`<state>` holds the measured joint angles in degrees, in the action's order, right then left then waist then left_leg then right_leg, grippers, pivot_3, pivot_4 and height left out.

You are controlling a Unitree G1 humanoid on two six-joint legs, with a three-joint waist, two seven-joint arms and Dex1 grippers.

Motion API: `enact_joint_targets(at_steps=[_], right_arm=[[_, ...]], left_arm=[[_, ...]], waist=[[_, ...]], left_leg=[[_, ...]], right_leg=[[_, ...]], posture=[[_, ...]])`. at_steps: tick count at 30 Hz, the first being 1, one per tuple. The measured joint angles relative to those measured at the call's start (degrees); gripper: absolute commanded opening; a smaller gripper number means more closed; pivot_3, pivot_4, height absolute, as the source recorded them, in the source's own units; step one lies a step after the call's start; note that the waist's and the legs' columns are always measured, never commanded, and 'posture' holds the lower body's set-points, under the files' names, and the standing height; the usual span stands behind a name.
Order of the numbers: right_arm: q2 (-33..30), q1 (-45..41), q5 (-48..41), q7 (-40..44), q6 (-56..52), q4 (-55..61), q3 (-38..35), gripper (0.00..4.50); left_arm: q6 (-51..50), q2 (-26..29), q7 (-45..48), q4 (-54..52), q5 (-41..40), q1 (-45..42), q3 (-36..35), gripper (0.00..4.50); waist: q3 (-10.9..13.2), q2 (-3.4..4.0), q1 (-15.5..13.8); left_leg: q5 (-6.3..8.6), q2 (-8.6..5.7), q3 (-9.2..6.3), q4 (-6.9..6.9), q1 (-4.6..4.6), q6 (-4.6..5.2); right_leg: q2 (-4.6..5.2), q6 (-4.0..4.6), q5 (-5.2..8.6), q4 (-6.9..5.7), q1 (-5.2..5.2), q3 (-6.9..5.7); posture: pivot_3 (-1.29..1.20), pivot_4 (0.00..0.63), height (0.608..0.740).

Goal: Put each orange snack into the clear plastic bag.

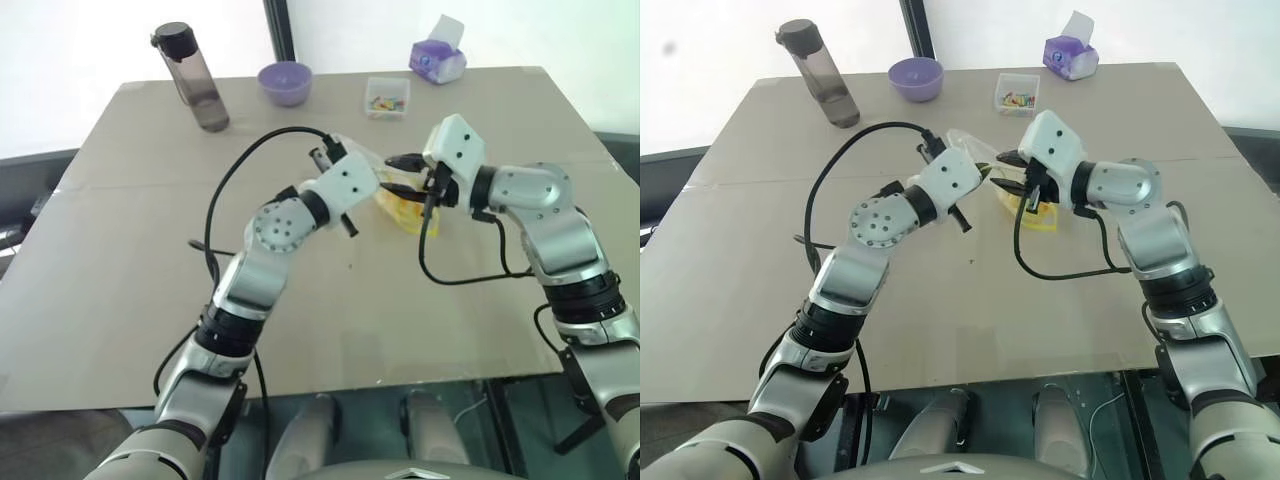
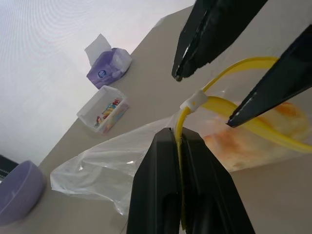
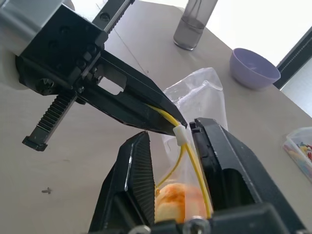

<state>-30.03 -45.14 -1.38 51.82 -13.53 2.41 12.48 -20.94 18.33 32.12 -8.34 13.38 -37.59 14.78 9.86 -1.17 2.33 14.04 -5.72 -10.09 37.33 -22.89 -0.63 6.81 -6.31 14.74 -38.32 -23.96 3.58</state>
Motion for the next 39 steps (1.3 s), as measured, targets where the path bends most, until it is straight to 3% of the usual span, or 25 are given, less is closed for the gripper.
enact_joint_targets(at_steps=[13, 18, 39], right_arm=[[1.1, -0.1, 1.2, -0.8, 1.6, -2.8, 0.1, 1.74], [1.1, -0.1, 1.3, -0.9, 2.3, -3.1, 0.1, 0.04], [0.5, -0.1, 3.1, -0.8, 4.3, -3.7, 0.2, 0.04]], left_arm=[[0.0, 0.0, -0.2, 0.0, 0.0, 0.2, 0.7, 0.0], [0.0, 0.0, -0.2, 0.0, -0.1, 0.2, 0.8, 0.0], [-1.1, 0.0, -0.5, -0.5, -0.1, 0.2, 1.0, 0.0]], waist=[[0.0, 0.0, 0.0], [0.0, 0.0, 0.0], [0.0, 0.0, 0.0]], left_leg=[[0.0, 0.0, 0.0, 0.0, 0.0, 0.0], [0.0, 0.0, 0.0, 0.0, 0.0, 0.0], [0.0, 0.0, 0.0, 0.0, 0.0, 0.0]], right_leg=[[0.0, 0.0, 0.0, 0.0, 0.0, 0.0], [0.0, 0.0, 0.0, 0.0, 0.0, 0.0], [0.0, 0.0, 0.0, 0.0, 0.0, 0.0]], posture=[[0.0, 0.15, 0.74], [0.0, 0.15, 0.74], [0.0, 0.15, 0.74]])
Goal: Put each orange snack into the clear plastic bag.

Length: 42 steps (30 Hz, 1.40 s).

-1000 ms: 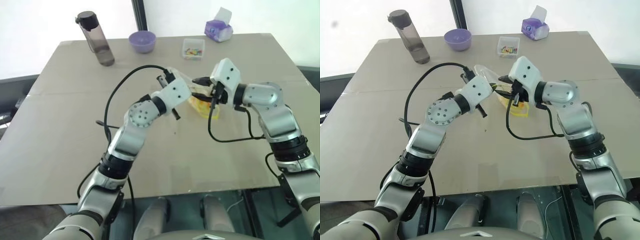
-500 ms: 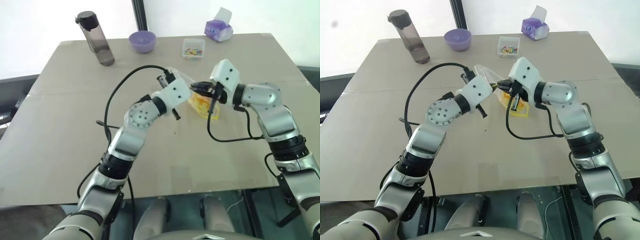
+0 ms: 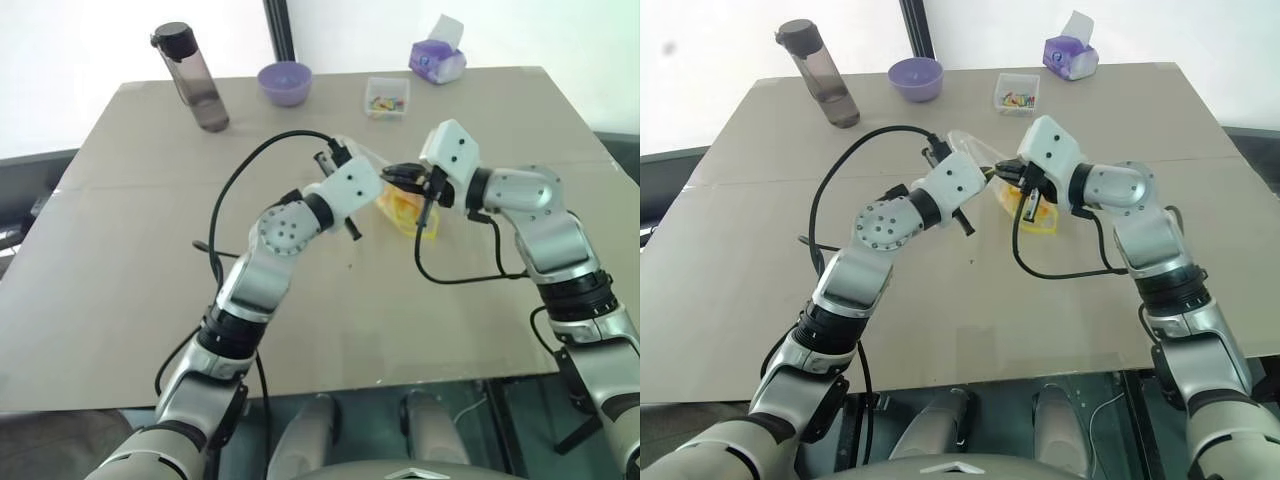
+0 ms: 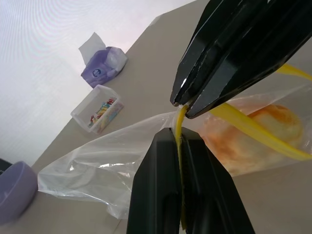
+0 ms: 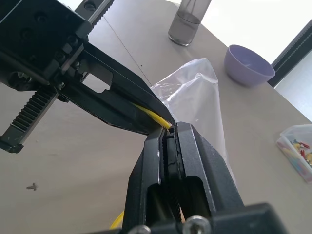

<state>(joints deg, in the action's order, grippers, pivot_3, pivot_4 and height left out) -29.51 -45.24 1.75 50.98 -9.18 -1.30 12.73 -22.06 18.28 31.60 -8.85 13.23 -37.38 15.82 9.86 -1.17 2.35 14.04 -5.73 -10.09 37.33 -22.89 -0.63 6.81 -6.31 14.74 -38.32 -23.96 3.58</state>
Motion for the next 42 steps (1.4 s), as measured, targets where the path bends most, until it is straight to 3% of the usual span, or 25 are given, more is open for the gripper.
enact_joint_targets(at_steps=[25, 42], right_arm=[[-6.8, 4.0, 0.0, -1.6, -0.6, -0.5, -0.9, 0.04], [-14.9, 5.7, 0.0, -3.2, -0.5, -3.7, -4.8, 0.04]], left_arm=[[0.4, 2.7, -0.7, 0.0, -2.1, 0.0, -1.4, 0.0], [1.2, 3.8, -2.7, 0.0, -3.4, 0.0, -3.0, 0.0]], waist=[[0.0, 0.0, 0.0], [0.0, 0.0, -0.1]], left_leg=[[0.0, 0.01, 0.01, 0.0, 0.0, 0.0], [0.0, 0.0, 0.03, -0.01, 0.0, 0.0]], right_leg=[[0.0, 0.0, 0.0, 0.0, 0.0, 0.01], [0.01, 0.0, 0.0, 0.01, 0.01, 0.01]], posture=[[0.0, 0.15, 0.74], [0.0, 0.15, 0.74]])
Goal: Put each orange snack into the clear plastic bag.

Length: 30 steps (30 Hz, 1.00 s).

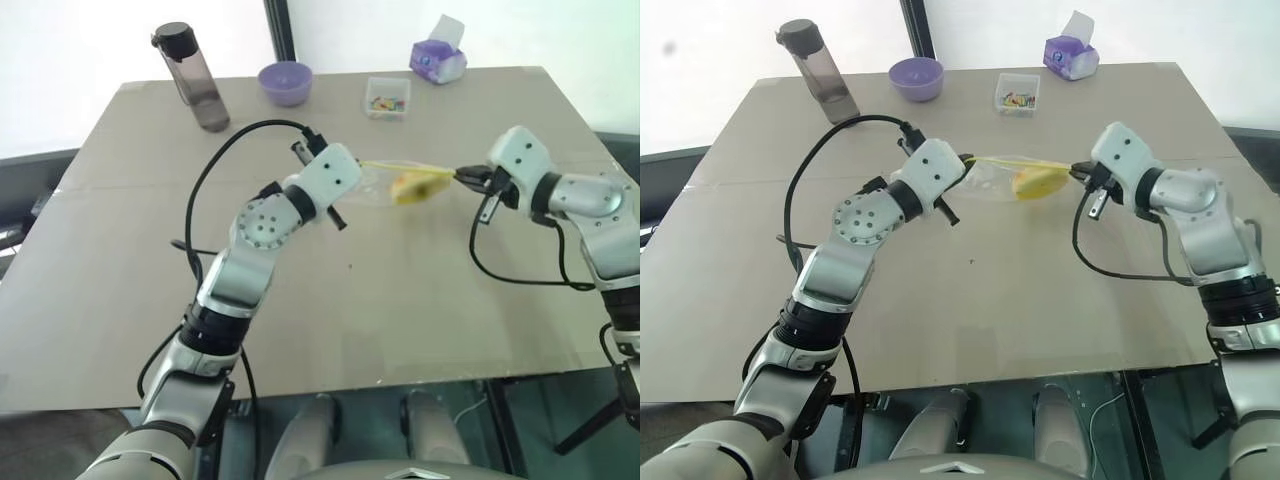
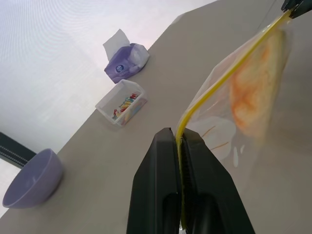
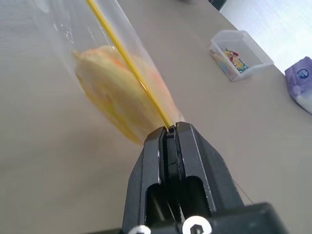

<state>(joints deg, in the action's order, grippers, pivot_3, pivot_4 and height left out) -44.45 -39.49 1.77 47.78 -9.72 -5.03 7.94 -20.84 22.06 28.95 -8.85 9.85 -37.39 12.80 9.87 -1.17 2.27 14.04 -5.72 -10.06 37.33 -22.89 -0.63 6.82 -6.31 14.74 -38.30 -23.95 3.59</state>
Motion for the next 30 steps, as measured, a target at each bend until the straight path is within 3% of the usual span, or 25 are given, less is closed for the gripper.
enact_joint_targets(at_steps=[14, 23, 30], right_arm=[[-2.2, -0.4, 0.1, -0.5, 0.1, -0.4, -1.3, 0.04], [-1.4, -12.9, 3.6, -4.4, 5.3, -10.2, -1.3, 0.04], [1.0, -15.8, 4.8, -7.2, 9.4, -15.9, -1.1, 0.04]], left_arm=[[1.1, -2.3, -1.5, 2.0, -1.1, -1.3, 0.0, 0.0], [8.8, -6.3, -6.1, 15.8, -2.2, -9.4, -1.5, 0.0], [13.5, -7.0, -7.6, 21.3, -2.5, -10.4, -2.0, 0.0]], waist=[[0.0, -0.01, -0.1], [0.0, -0.02, 0.1], [0.0, -0.02, 0.0]], left_leg=[[0.0, 0.0, 0.02, 0.0, 0.0, 0.0], [0.0, -0.01, 0.03, -0.04, -0.01, 0.0], [0.0, -0.02, 0.02, -0.06, -0.05, 0.0]], right_leg=[[0.01, 0.0, 0.0, 0.0, 0.01, 0.01], [0.01, 0.0, 0.0, 0.07, -0.01, 0.0], [0.04, -0.02, -0.01, 0.15, -0.02, 0.0]], posture=[[0.0, 0.15, 0.74], [0.0, 0.15, 0.74], [0.0, 0.15, 0.74]])
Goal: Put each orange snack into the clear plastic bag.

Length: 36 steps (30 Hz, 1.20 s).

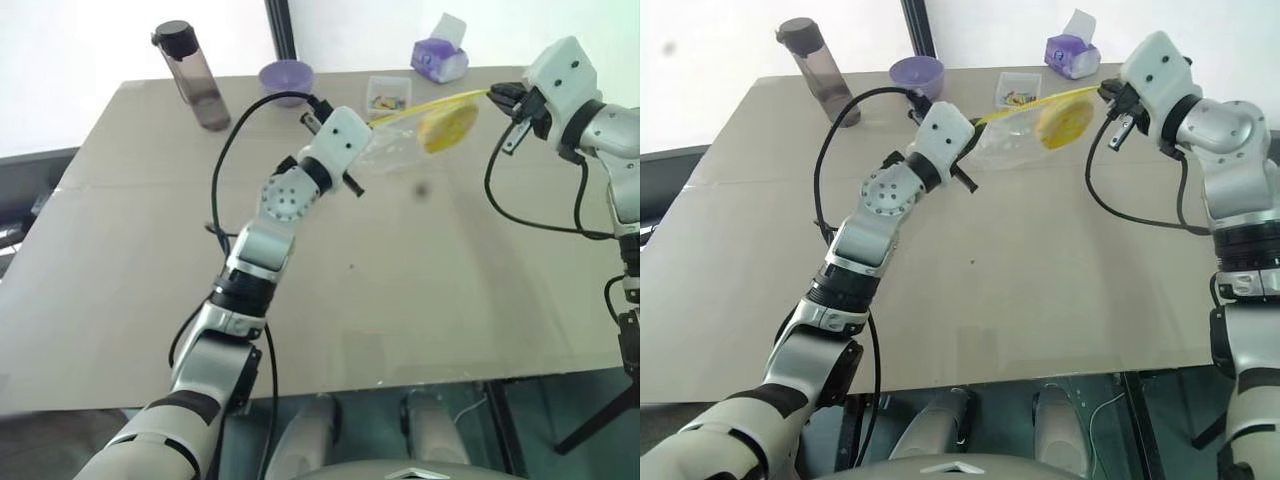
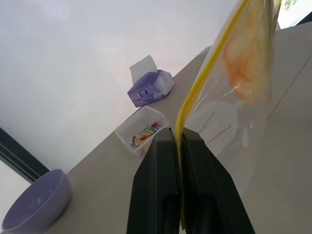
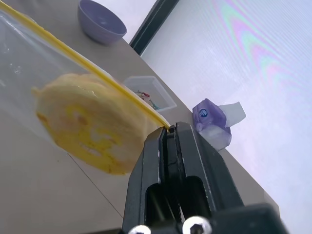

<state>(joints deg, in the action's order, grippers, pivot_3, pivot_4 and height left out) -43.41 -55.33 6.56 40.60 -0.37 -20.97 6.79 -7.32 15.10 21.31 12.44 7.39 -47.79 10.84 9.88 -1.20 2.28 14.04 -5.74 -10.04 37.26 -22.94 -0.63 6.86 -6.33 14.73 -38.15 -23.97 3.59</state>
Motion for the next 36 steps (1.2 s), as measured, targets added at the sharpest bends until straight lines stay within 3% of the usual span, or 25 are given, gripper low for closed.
enact_joint_targets(at_steps=[3, 7, 11, 19, 32, 36], right_arm=[[0.5, 0.0, 0.0, 0.5, 0.3, -0.6, 0.2, 0.04], [-1.8, 1.8, -0.1, 7.1, -0.2, 1.6, 1.9, 0.04], [-0.9, 0.5, 0.5, 4.9, -0.6, 0.5, 2.0, 0.04], [-1.6, 1.0, -0.4, 8.9, -1.9, 2.6, 1.9, 0.04], [3.1, -2.4, 2.1, 0.1, 2.3, -6.6, 1.7, 0.04], [1.2, 2.9, -0.7, 3.4, -0.1, -0.9, 0.5, 0.04]], left_arm=[[1.6, -0.2, -0.4, 2.7, 0.1, 0.0, 0.0, 0.0], [3.4, 0.4, -1.7, 5.0, 1.0, -0.3, -0.1, 0.0], [4.2, 0.3, -2.9, 5.8, 1.2, -2.0, -0.3, 0.0], [4.3, 0.9, -2.4, 6.2, 2.0, -1.7, -0.1, 0.0], [6.6, -0.3, -3.9, 8.7, 3.2, -2.1, 0.0, 0.0], [3.7, 0.5, -0.8, -0.2, 2.0, 2.5, -0.1, 0.0]], waist=[[0.0, 0.0, 0.0], [0.0, 0.0, 0.1], [0.0, 0.01, 0.1], [0.0, 0.01, 0.1], [0.0, 0.01, 0.1], [0.0, 0.01, 0.1]], left_leg=[[0.0, -0.01, -0.01, 0.0, 0.0, 0.0], [0.0, -0.01, 0.0, 0.0, -0.02, 0.0], [0.0, -0.01, 0.01, 0.04, -0.02, 0.0], [0.0, -0.02, -0.01, 0.03, -0.04, 0.0], [0.0, -0.02, 0.0, 0.05, -0.05, 0.0], [0.01, 0.02, -0.02, -0.02, -0.09, 0.02]], right_leg=[[-0.01, -0.01, -0.01, -0.01, -0.01, 0.0], [-0.01, -0.02, -0.01, 0.02, -0.01, 0.0], [-0.01, -0.05, -0.03, -0.04, -0.03, 0.01], [-0.01, -0.05, -0.03, -0.01, -0.04, 0.01], [0.0, -0.05, -0.03, -0.01, -0.05, 0.02], [0.01, -0.05, -0.03, 0.15, -0.05, 0.01]], posture=[[0.0, 0.15, 0.74], [0.0, 0.15, 0.74], [0.0, 0.15, 0.74], [0.0, 0.15, 0.74], [0.0, 0.15, 0.74], [0.0, 0.15, 0.74]])
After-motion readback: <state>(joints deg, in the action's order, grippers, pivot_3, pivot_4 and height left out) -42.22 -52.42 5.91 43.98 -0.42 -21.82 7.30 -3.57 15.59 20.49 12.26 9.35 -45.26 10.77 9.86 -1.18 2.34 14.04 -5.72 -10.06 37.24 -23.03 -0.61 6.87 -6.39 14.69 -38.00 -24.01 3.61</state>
